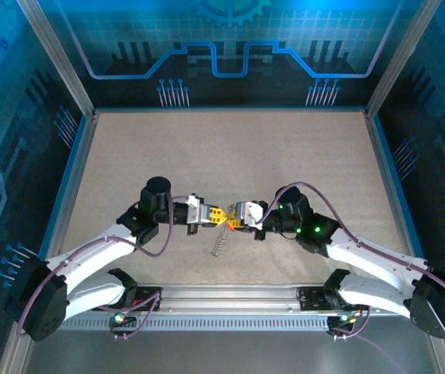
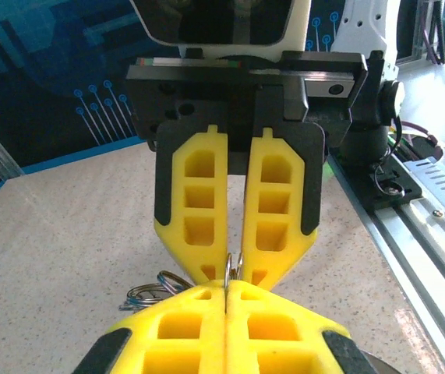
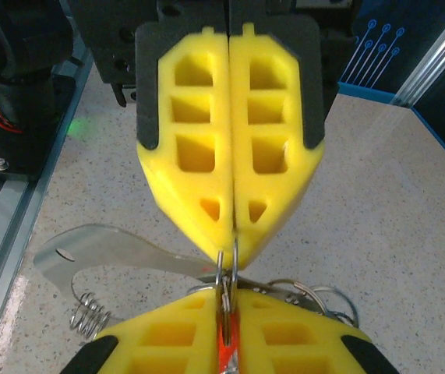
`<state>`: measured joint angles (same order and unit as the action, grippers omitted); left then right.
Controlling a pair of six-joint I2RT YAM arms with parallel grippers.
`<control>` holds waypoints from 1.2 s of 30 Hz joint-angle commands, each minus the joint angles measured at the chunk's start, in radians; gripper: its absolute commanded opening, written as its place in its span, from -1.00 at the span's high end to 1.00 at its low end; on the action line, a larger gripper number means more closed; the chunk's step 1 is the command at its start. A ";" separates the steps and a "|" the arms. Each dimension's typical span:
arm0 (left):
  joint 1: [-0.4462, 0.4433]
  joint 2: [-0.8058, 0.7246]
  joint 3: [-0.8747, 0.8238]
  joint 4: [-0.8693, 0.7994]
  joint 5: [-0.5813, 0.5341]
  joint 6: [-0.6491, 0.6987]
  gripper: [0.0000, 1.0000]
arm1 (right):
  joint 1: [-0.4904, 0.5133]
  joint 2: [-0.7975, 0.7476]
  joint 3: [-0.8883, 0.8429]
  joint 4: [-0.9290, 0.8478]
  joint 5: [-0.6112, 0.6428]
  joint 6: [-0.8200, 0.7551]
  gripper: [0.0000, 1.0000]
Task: Put the keys on the keyring
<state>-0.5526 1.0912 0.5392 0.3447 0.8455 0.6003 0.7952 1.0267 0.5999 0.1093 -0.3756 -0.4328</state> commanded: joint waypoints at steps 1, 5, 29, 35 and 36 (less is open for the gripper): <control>-0.003 0.019 -0.015 0.090 0.068 -0.029 1.00 | -0.007 0.003 0.005 0.072 -0.016 0.027 0.75; -0.005 0.027 -0.015 0.093 0.069 -0.031 1.00 | -0.009 0.000 0.002 0.089 -0.020 0.034 0.82; -0.015 -0.014 0.052 -0.248 -0.098 0.206 0.50 | 0.050 0.054 0.158 -0.249 0.137 -0.073 1.00; -0.014 -0.017 0.048 -0.232 -0.094 0.192 0.50 | 0.060 0.082 0.182 -0.278 0.153 -0.083 1.00; -0.015 -0.016 0.049 -0.231 -0.094 0.193 0.51 | 0.061 0.085 0.185 -0.281 0.155 -0.082 1.00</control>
<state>-0.5594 1.0863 0.5655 0.1097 0.7368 0.7856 0.8398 1.1023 0.7391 -0.1501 -0.2363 -0.4992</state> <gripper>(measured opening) 0.248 0.048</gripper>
